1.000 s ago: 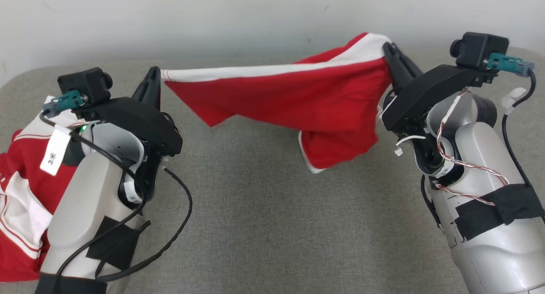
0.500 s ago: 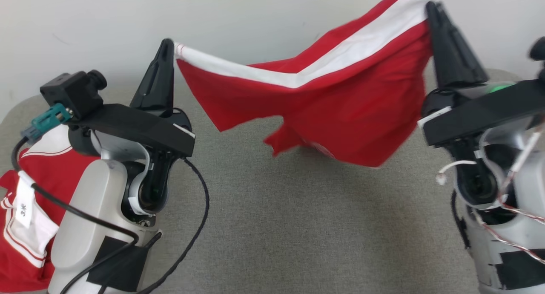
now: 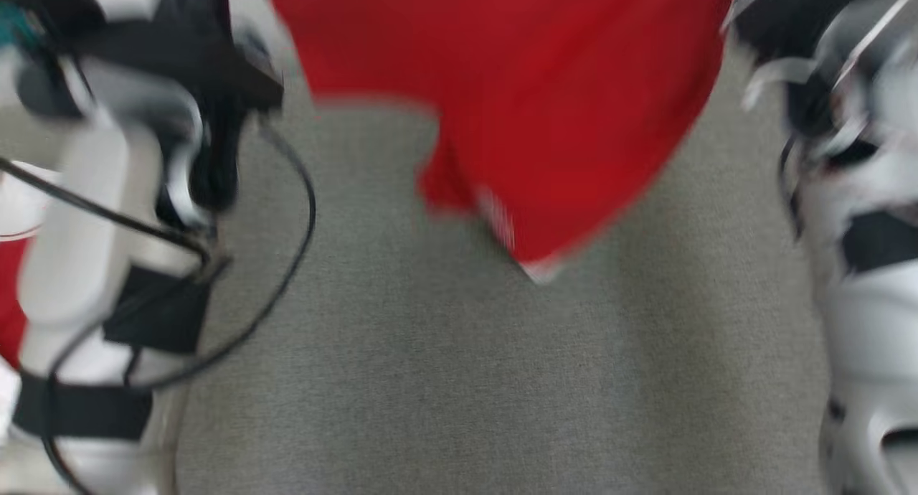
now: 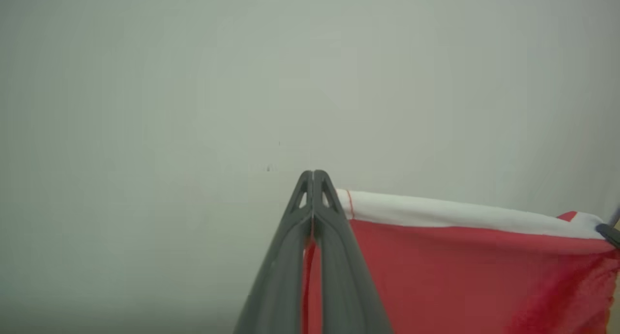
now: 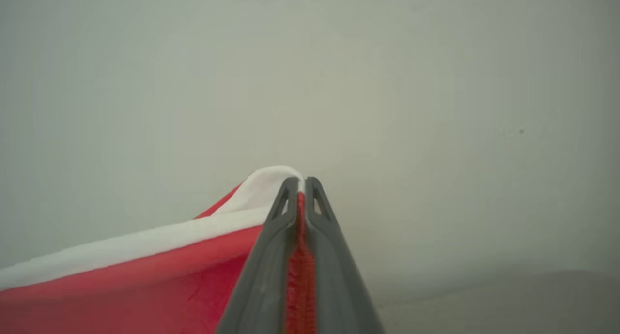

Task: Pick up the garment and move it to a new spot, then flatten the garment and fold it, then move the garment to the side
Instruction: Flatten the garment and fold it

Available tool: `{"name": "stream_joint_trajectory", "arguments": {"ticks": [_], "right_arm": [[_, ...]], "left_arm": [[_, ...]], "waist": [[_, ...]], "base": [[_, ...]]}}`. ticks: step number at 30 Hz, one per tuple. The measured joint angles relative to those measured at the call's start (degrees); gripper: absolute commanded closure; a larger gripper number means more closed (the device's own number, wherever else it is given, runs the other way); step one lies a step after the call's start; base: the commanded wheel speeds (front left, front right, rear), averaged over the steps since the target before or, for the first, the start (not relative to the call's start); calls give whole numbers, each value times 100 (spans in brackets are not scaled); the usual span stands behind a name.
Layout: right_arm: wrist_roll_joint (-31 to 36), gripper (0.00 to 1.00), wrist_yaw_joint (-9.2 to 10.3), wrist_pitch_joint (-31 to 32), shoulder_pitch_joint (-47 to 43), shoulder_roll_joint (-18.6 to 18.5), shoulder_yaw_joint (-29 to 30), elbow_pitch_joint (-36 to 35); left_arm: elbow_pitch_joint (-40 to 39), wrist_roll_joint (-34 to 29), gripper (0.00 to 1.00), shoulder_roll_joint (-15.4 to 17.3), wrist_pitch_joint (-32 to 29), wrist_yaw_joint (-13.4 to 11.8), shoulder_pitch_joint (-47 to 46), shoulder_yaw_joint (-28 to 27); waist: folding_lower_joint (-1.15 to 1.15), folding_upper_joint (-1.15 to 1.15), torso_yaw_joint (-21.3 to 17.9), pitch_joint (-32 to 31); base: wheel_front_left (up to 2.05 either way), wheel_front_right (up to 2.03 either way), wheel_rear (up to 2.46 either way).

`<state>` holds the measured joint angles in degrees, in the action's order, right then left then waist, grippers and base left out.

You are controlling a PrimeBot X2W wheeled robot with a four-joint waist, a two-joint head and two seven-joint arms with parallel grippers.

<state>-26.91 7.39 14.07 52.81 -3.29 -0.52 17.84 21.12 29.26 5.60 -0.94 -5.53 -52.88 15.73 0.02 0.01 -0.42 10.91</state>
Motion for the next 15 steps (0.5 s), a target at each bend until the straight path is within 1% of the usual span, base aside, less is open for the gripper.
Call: {"name": "stream_joint_trajectory", "arguments": {"ticks": [3, 4, 6, 7, 8, 10, 14, 15], "right_arm": [[-82, 100, 0, -357, 843, -18, 385, -2], [-131, 100, 0, -432, 989, -53, 463, -12], [-241, 100, 1, -479, 998, -132, 503, -26], [-244, 100, -3, -481, 927, -177, 468, 8], [-236, 100, -57, -474, 794, -236, 398, 36], [-125, 100, -214, -417, 349, -361, 165, 110], [-53, 100, -454, -291, -693, -374, -118, 360], [-52, 100, -495, -271, -931, -371, -168, 419]], "left_arm": [[-118, -243, 100, -102, 326, 1, -926, 70], [-197, -355, 100, -144, 431, 2, -1128, 123], [-245, -437, 100, -215, 592, 7, -1272, 254], [-252, -499, 100, -212, 613, 7, -1213, 339], [-253, -572, 100, -210, 653, 7, -1088, 396], [-202, -649, 100, -154, 662, 41, -739, 523], [-158, -705, 100, -79, 762, 60, 106, 749], [-114, -704, 100, -81, 789, 109, 312, 808]], "waist": [[0, -1, -89, 201], [0, -1, -108, 265], [-1, -1, -127, 383], [0, 0, -124, 433], [0, 0, -113, 476], [1, 0, -60, 534], [-1, 0, 56, 644], [-1, 0, 79, 678]], "base": [[0, 0, 0], [0, 0, 0], [0, 0, 0], [0, 0, 0], [0, 0, 0], [0, 0, 0], [0, 0, 0], [0, 0, 0]]}}
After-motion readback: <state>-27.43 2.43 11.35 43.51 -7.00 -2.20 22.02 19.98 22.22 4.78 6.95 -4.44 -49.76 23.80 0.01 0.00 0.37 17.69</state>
